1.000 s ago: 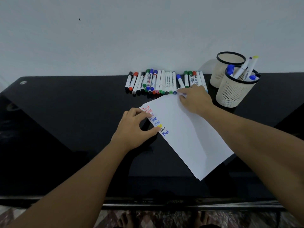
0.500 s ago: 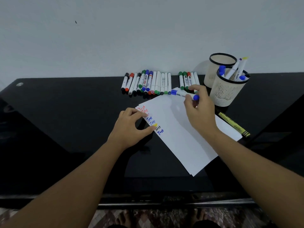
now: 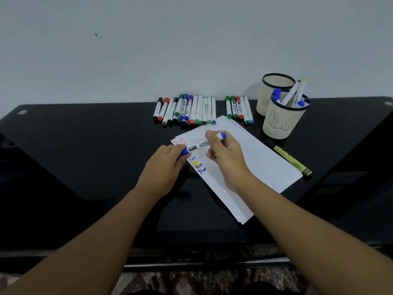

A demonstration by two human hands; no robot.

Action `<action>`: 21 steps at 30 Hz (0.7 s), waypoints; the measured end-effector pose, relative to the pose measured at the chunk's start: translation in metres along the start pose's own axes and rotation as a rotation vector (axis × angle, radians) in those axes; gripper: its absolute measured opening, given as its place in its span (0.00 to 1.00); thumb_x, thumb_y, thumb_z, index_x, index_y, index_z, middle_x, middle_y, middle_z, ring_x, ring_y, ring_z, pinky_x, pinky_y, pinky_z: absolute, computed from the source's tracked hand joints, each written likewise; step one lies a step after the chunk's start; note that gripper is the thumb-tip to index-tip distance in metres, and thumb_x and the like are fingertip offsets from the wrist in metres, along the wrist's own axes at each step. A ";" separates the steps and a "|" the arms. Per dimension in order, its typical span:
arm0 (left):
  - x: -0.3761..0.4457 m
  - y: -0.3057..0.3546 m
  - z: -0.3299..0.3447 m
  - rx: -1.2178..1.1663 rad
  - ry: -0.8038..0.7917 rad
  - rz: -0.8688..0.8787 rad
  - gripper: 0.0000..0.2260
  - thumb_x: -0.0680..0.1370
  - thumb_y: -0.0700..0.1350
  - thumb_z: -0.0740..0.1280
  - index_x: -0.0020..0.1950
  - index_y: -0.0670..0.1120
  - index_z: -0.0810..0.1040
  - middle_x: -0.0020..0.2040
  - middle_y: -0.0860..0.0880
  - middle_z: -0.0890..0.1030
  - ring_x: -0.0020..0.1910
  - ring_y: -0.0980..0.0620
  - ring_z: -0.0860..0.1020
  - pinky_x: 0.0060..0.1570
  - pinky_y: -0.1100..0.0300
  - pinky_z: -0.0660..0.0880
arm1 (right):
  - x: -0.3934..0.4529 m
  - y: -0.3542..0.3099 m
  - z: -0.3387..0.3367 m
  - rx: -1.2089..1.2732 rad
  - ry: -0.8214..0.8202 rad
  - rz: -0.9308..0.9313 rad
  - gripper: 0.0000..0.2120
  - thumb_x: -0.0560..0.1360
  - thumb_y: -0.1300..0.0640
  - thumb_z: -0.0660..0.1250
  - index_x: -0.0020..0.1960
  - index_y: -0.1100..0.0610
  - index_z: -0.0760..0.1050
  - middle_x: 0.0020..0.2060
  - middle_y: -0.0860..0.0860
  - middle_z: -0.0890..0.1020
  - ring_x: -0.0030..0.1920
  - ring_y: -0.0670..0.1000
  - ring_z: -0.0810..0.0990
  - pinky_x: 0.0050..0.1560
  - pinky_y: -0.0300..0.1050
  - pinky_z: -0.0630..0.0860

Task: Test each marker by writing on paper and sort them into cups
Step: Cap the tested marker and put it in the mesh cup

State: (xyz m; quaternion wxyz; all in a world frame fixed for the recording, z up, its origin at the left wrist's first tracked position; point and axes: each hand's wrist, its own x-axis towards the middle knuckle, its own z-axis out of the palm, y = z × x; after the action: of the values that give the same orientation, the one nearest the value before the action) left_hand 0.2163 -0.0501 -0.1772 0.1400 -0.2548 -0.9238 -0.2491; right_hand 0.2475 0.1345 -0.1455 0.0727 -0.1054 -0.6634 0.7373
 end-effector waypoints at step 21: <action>-0.006 0.009 -0.031 -0.276 -0.211 -0.043 0.17 0.84 0.60 0.57 0.46 0.47 0.71 0.41 0.48 0.80 0.36 0.49 0.75 0.36 0.51 0.72 | 0.002 -0.007 0.003 0.078 -0.302 0.144 0.10 0.85 0.51 0.63 0.50 0.56 0.69 0.30 0.50 0.67 0.33 0.49 0.65 0.46 0.46 0.70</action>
State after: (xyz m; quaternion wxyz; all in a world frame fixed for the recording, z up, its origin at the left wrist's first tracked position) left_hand 0.2299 -0.0626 -0.1499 0.0006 -0.2767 -0.8956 -0.3482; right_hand 0.2446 0.1328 -0.1386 -0.0767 -0.0376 -0.6282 0.7733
